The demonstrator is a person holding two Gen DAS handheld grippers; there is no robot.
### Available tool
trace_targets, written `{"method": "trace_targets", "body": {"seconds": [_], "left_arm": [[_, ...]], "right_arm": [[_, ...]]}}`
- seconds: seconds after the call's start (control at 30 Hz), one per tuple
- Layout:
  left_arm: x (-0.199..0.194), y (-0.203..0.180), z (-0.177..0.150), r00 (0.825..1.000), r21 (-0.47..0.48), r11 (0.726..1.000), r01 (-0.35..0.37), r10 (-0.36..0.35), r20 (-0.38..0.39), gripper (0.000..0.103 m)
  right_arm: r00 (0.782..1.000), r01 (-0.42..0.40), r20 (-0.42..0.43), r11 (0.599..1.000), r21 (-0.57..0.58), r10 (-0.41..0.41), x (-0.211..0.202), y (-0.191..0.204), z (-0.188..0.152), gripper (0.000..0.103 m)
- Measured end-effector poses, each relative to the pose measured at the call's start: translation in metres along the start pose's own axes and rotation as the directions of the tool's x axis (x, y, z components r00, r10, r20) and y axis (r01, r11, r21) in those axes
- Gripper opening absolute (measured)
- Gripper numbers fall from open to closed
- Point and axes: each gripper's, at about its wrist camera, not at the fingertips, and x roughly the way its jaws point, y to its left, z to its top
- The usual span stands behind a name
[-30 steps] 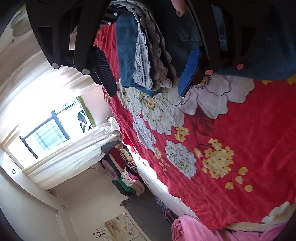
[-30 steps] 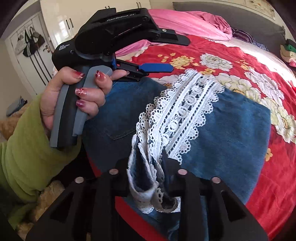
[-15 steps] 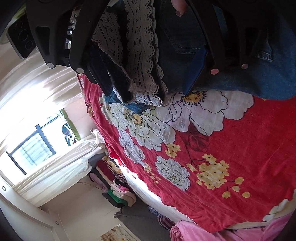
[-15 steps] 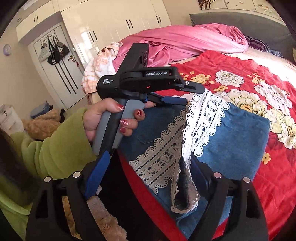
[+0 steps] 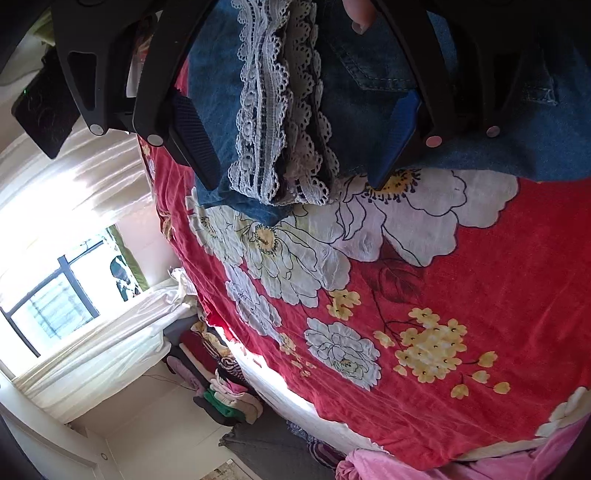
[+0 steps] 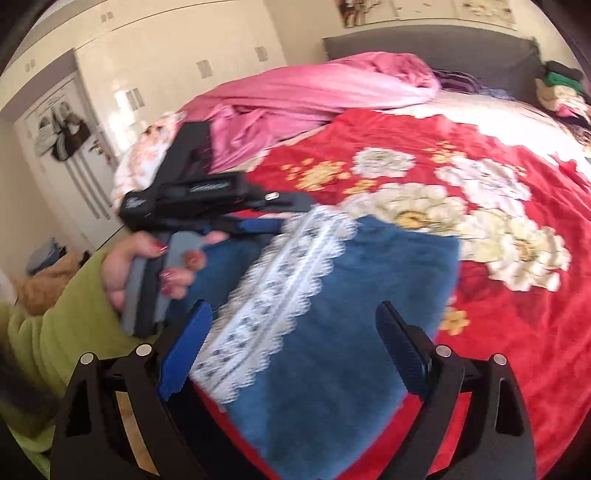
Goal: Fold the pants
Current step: 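Lift the gripped leg end with both tools and fold it over the pants, then lay the folded end down and open both tools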
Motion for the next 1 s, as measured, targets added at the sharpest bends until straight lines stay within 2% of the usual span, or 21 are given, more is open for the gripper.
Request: {"method": "trace_targets", "body": {"seconds": [0.07,0.13,0.17,0.2,0.23,0.27,0.3,0.33,0.37,0.4,0.43,0.5,0.57,0.6,0.67,0.7,0.77,0.8,0.87,0.93,1.0], "left_arm": [[0.007,-0.002,0.003,1.0,0.01,1.0,-0.024,0.024,-0.014,0.075],[0.013,-0.003,0.004,0.999,0.013,0.999,-0.036,0.036,-0.022,0.072],[0.015,-0.004,0.005,0.998,0.015,0.999,-0.051,0.052,-0.028,0.051],[0.018,-0.005,0.005,0.997,0.016,0.998,-0.065,0.065,-0.033,0.027],[0.02,-0.005,0.005,0.997,0.011,0.998,-0.062,0.062,-0.036,0.022],[0.021,-0.006,0.004,0.998,0.017,0.998,-0.062,0.062,-0.032,0.017],[0.02,-0.007,0.003,0.997,0.028,0.997,-0.066,0.067,-0.028,0.014],[0.016,-0.009,0.002,0.997,0.035,0.997,-0.07,0.071,-0.022,0.013],[0.009,-0.01,0.001,0.998,0.038,0.997,-0.068,0.069,-0.008,0.013],[0.002,-0.013,0.002,0.998,0.047,0.997,-0.064,0.064,0.012,0.012],[-0.007,-0.017,0.003,0.997,0.067,0.995,-0.07,0.068,0.037,0.012],[-0.016,-0.025,0.006,0.988,0.12,0.983,-0.14,0.131,0.081,0.012],[-0.01,-0.023,0.008,0.968,0.156,0.957,-0.246,0.234,0.091,0.012],[-0.004,-0.016,0.008,0.965,0.146,0.955,-0.259,0.251,0.072,0.012],[0.003,-0.002,0.006,0.973,0.099,0.968,-0.231,0.227,0.042,0.013],[0.003,0.003,0.005,0.972,0.087,0.969,-0.233,0.23,0.042,0.018],[-0.002,0.008,0.002,0.967,0.063,0.966,-0.251,0.248,0.055,0.029],[-0.007,0.008,0.001,0.965,0.056,0.964,-0.259,0.255,0.065,0.03],[-0.022,0.004,-0.003,0.951,0.062,0.952,-0.3,0.292,0.104,0.031],[-0.038,0.002,-0.009,0.935,0.061,0.94,-0.336,0.325,0.14,0.039],[-0.056,0.0,-0.017,0.933,0.048,0.942,-0.333,0.322,0.164,0.047]], "right_arm": [[0.995,0.097,-0.006,0.993,0.059,-0.097,0.005,-0.031,0.011,0.089],[0.99,0.137,-0.039,0.985,0.103,-0.134,0.017,-0.059,0.02,0.089],[0.99,0.135,-0.051,0.981,0.136,-0.129,0.025,-0.072,0.024,0.089],[0.99,0.134,-0.068,0.977,0.169,-0.124,0.033,-0.085,0.024,0.089],[0.992,0.111,-0.083,0.974,0.197,-0.096,0.042,-0.095,0.027,0.085],[0.993,0.094,-0.087,0.971,0.219,-0.076,0.049,-0.106,0.027,0.069],[0.992,0.088,-0.11,0.965,0.249,-0.062,0.058,-0.115,0.027,0.057],[0.992,0.043,-0.122,0.961,0.274,-0.01,0.065,-0.119,0.025,0.034],[0.993,-0.001,-0.111,0.959,0.283,0.033,0.067,-0.12,0.026,0.03],[0.995,0.0,-0.1,0.965,0.263,0.027,0.065,-0.117,0.028,0.03],[0.996,0.012,-0.086,0.972,0.233,0.009,0.061,-0.111,0.031,0.03],[0.996,0.067,-0.066,0.981,0.184,-0.056,0.058,-0.106,0.035,0.03],[0.988,0.138,-0.094,0.978,0.155,-0.124,0.067,-0.106,0.035,0.031],[0.983,0.163,-0.107,0.975,0.154,-0.148,0.071,-0.107,0.033,0.033],[0.978,0.187,-0.115,0.973,0.136,-0.172,0.076,-0.105,0.031,0.037],[0.976,0.202,-0.109,0.972,0.122,-0.189,0.078,-0.104,0.031,0.041],[0.971,0.229,-0.095,0.966,0.118,-0.219,0.071,-0.102,0.03,0.063],[0.973,0.227,-0.078,0.965,0.13,-0.218,0.064,-0.102,0.03,0.068],[0.975,0.222,-0.035,0.965,0.136,-0.22,0.048,-0.097,0.028,0.09],[0.974,0.222,0.01,0.967,0.126,-0.225,0.031,-0.088,0.022,0.092],[0.98,0.192,0.023,0.974,0.12,-0.196,0.019,-0.079,0.015,0.093]]}}
